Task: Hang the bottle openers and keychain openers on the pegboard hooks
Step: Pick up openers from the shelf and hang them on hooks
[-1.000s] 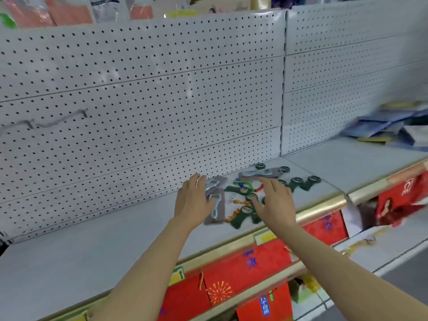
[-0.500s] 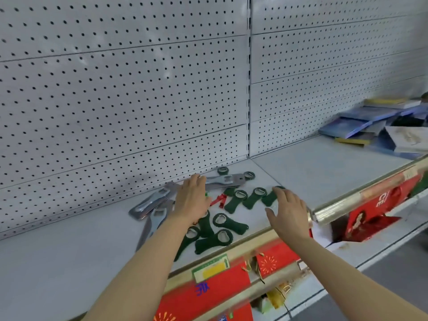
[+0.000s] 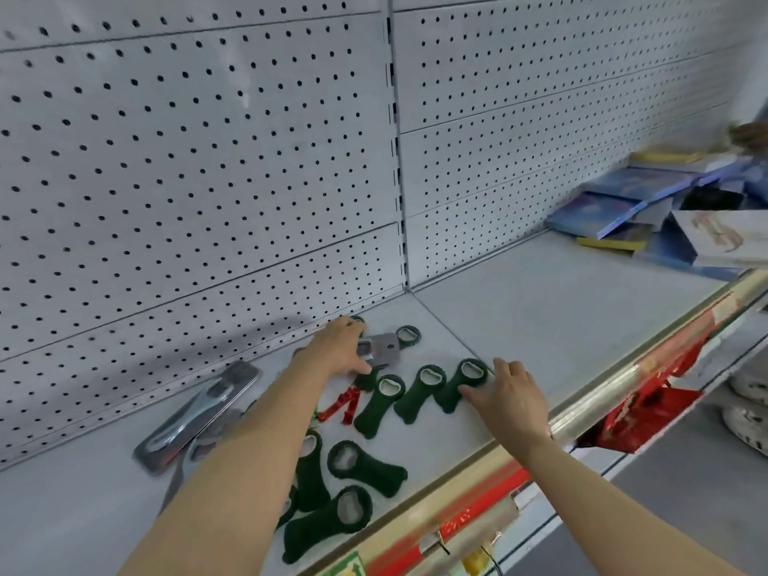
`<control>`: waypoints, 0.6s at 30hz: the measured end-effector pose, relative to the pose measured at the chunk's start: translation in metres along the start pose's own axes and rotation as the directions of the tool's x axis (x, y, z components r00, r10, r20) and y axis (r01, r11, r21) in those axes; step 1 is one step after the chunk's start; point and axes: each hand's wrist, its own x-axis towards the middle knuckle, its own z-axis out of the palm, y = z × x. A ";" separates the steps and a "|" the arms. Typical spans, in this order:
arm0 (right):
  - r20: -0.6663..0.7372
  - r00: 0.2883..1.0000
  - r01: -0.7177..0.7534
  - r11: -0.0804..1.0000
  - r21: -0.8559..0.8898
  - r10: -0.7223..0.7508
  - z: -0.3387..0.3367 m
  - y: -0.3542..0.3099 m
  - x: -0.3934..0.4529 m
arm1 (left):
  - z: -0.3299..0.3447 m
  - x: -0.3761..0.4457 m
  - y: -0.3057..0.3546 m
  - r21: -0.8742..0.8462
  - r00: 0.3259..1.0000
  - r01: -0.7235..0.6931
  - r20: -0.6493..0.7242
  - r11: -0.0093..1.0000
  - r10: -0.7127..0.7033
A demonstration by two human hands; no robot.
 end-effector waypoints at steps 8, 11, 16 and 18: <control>0.111 0.992 -0.057 0.996 -0.074 0.065 0.002 -0.024 0.024 | -0.005 0.032 -0.002 -0.023 0.987 0.013 0.160 1.000 -0.009; 0.187 0.974 -0.128 0.992 -0.020 0.130 0.002 -0.029 0.030 | -0.004 0.034 -0.005 -0.007 0.990 -0.001 0.139 1.000 0.002; 0.259 0.935 -0.262 0.964 0.044 0.242 -0.004 -0.039 0.035 | 0.000 0.031 -0.010 -0.071 0.996 0.010 0.088 0.997 -0.003; 0.266 0.934 -0.275 0.955 0.109 0.239 -0.007 -0.041 0.035 | 0.001 0.029 -0.010 -0.110 0.997 0.009 0.076 0.994 -0.001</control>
